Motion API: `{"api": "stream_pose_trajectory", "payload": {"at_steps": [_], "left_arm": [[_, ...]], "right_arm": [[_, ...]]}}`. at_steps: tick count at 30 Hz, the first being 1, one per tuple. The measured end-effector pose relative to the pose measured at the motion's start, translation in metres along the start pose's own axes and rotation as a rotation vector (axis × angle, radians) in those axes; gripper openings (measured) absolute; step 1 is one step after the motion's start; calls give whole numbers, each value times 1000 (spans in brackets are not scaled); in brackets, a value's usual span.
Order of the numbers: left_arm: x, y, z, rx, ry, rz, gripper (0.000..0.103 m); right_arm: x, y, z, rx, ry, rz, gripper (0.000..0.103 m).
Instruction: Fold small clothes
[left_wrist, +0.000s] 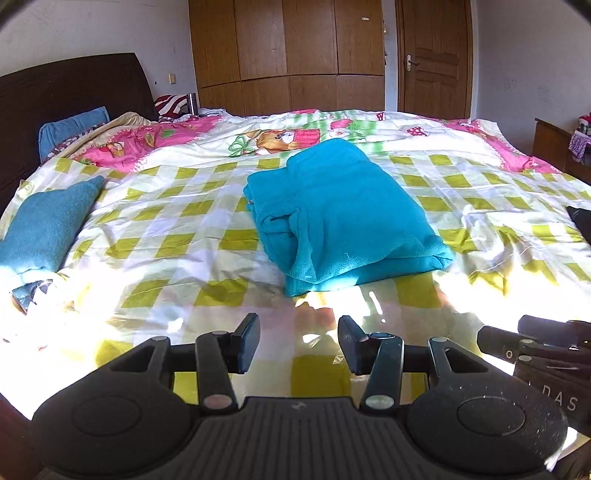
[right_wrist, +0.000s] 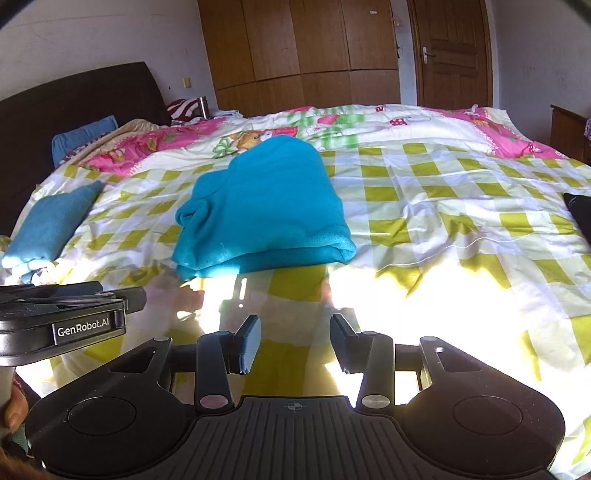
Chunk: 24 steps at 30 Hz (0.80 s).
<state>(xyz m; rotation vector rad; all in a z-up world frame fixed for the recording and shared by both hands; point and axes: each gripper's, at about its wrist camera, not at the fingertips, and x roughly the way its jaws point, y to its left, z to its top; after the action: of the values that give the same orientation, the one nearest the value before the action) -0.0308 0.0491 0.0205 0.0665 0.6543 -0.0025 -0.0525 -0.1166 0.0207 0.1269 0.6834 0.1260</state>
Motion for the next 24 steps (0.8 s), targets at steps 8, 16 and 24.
{"api": "stream_pose_trajectory", "payload": {"at_steps": [8,16,24], "left_arm": [[-12,-8,-14,41,-20,37,70],[-2,-11,-25,24,22,19,96],[5,-6,-37,10,36,46,103]], "right_arm": [[-14,1,-20,26,-4,-20,41],[-12,2,-32,24,14,-38,41],[-6,0,-37,21,27,-50,42]]}}
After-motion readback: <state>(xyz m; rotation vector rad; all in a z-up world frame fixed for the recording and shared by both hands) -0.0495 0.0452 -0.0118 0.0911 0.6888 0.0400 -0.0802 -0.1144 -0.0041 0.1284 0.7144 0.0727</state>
